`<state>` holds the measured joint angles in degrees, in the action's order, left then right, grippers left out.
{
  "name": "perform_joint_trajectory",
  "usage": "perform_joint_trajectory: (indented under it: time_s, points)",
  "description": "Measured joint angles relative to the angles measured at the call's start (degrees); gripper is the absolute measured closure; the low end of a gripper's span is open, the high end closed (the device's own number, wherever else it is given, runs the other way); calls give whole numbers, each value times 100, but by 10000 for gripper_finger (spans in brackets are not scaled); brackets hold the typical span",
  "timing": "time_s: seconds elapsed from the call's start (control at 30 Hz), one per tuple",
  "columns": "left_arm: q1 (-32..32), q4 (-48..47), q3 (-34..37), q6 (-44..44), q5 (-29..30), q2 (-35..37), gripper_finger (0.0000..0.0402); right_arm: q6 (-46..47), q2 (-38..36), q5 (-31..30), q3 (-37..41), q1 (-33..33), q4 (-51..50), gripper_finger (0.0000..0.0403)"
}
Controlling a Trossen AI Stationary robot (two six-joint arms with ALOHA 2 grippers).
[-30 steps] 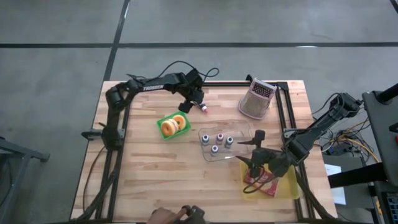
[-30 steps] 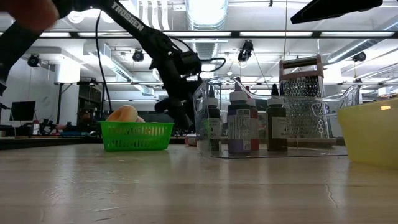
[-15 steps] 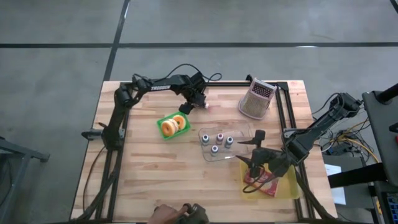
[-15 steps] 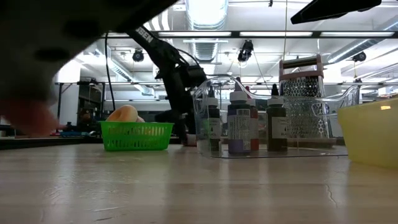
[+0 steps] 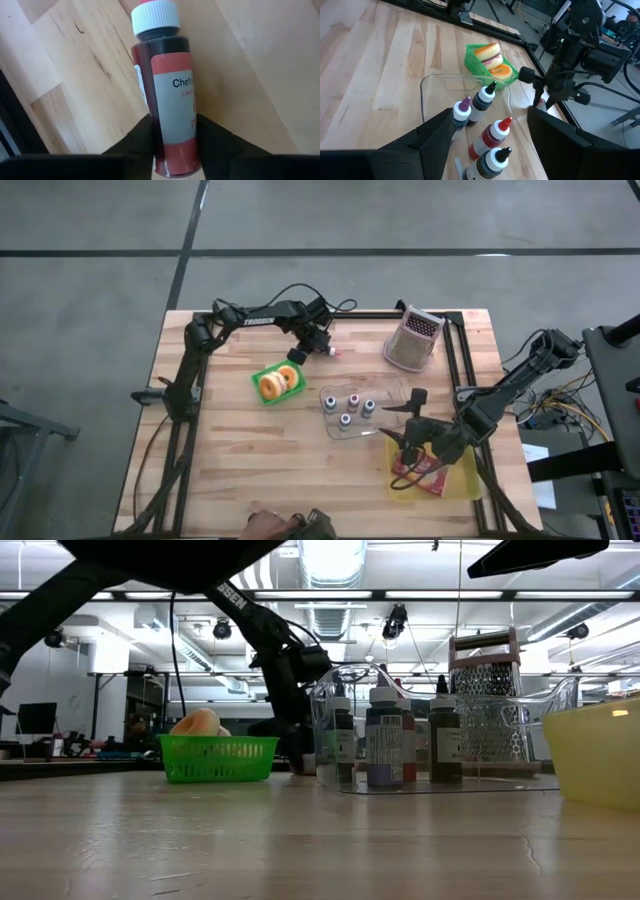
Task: Pick & Place Food Item
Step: Put the pink food coloring bottle into the transparent bin
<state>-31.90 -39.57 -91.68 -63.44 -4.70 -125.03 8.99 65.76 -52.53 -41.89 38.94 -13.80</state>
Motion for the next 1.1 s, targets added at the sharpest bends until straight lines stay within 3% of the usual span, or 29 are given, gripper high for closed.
perform_joint_trajectory:
  time_s: [0.17, 0.7, 0.87, 1.1]
  points:
    - [9, 40, 0, 95, 154, 13, 318, 0, 0, 0, 0, 0, 0, 154]
    - [-4, 641, 9, 634, 349, 519, 323, 34, 0, -4, 24, 0, 2, 154]
    - [-18, 842, 9, 1108, -140, 819, 327, 49, 0, -8, 75, 2, 74, 154]
    - [6, 1191, 21, 2031, -1575, 1321, 328, 90, 0, -9, 149, 2, 125, 154]
